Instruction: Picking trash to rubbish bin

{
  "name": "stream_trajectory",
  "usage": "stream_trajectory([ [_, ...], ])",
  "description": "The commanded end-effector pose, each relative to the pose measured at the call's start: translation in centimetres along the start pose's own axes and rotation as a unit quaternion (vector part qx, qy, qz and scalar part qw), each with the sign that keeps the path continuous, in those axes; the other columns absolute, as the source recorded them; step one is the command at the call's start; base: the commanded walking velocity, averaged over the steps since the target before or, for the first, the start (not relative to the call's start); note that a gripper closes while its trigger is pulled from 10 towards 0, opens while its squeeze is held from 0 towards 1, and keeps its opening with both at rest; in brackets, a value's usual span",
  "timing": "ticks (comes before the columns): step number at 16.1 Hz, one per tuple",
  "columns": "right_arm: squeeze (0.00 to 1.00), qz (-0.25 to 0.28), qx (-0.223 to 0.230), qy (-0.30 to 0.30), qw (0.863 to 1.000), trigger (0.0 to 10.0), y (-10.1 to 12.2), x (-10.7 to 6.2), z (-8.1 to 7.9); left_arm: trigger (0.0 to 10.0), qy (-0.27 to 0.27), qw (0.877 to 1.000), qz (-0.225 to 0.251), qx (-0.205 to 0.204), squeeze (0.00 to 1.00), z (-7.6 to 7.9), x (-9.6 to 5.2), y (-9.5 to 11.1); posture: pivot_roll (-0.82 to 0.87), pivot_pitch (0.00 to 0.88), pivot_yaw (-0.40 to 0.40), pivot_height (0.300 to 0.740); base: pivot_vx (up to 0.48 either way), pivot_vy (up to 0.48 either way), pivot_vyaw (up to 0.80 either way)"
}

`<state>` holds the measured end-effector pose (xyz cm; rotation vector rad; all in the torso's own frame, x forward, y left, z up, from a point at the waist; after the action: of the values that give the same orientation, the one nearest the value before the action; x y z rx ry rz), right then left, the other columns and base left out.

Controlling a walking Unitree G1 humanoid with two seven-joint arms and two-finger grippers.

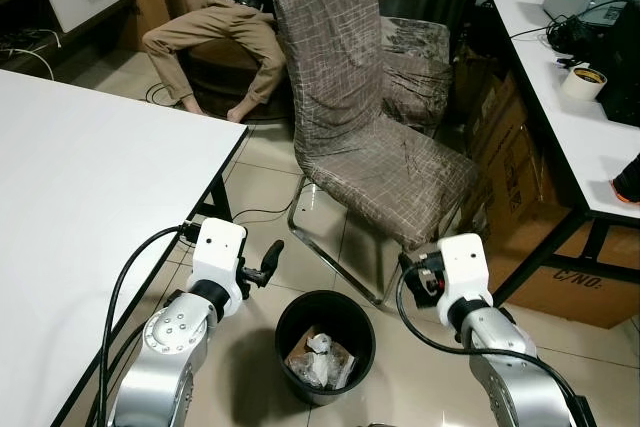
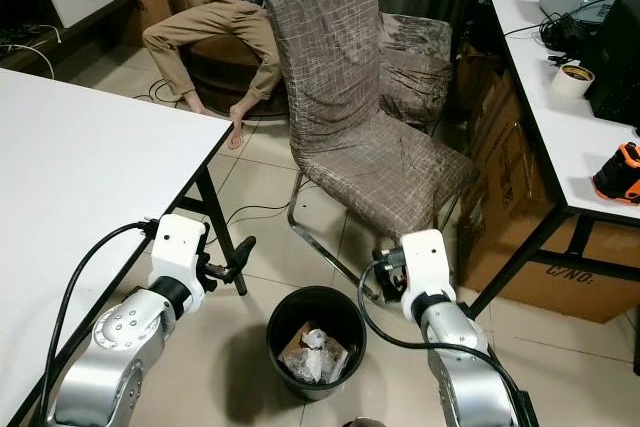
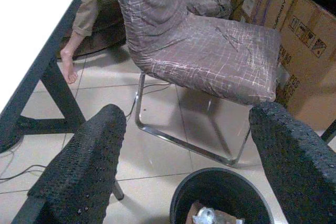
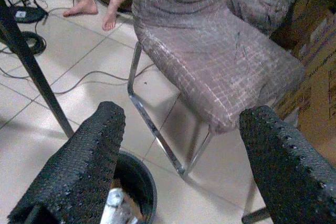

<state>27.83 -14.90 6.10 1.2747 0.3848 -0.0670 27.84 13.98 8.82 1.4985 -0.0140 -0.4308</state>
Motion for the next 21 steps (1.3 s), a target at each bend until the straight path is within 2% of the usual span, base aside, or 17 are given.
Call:
stream_trajectory([
  [1,0.0,0.0,-0.005,0.002,1.0,10.0,-0.1,0.0,0.1,10.0,0.002,1.0,-0.004,0.014,0.0,0.3,0.0,0.0,-0.15,0.0,-0.04,0.74,0.0,0.0,0.0],
  [2,0.0,0.0,-0.006,0.002,1.0,10.0,-0.1,0.1,0.1,10.0,0.0,1.0,-0.007,0.023,0.0,0.4,0.0,-0.1,-0.15,0.0,-0.039,0.74,-0.277,0.0,0.0],
  [11,0.0,0.001,-0.008,-0.006,1.0,10.0,-0.1,-0.1,0.5,10.0,0.008,1.0,0.002,0.022,0.0,-0.1,1.1,0.6,-0.16,0.0,-0.024,0.74,-0.277,0.0,0.0],
  [17,0.0,-0.004,0.005,0.005,1.0,10.0,-0.3,-0.7,-0.1,10.0,0.01,1.0,-0.001,0.021,0.0,-0.1,0.7,0.5,-0.17,0.0,-0.029,0.74,-0.277,0.0,0.0],
  [21,0.0,-0.005,-0.009,0.012,1.0,10.0,-0.2,-0.9,-0.3,10.0,0.014,1.0,-0.004,0.022,0.0,-0.3,0.4,0.4,-0.16,0.0,-0.032,0.74,-0.277,0.0,0.0],
])
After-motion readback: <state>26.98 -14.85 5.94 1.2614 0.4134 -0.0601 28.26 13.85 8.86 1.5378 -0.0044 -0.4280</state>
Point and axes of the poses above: a point about 5 cm out from each wrist's last joint towards the gripper, its own x axis pointing out of the wrist towards the gripper, its own y axis along the axis of the wrist's last joint, z = x × y, the point moved 3 cm from there along x, pointing out of the wrist towards the gripper, and after that the axes turned 9 degrees about -x, right-handed, at the moved point
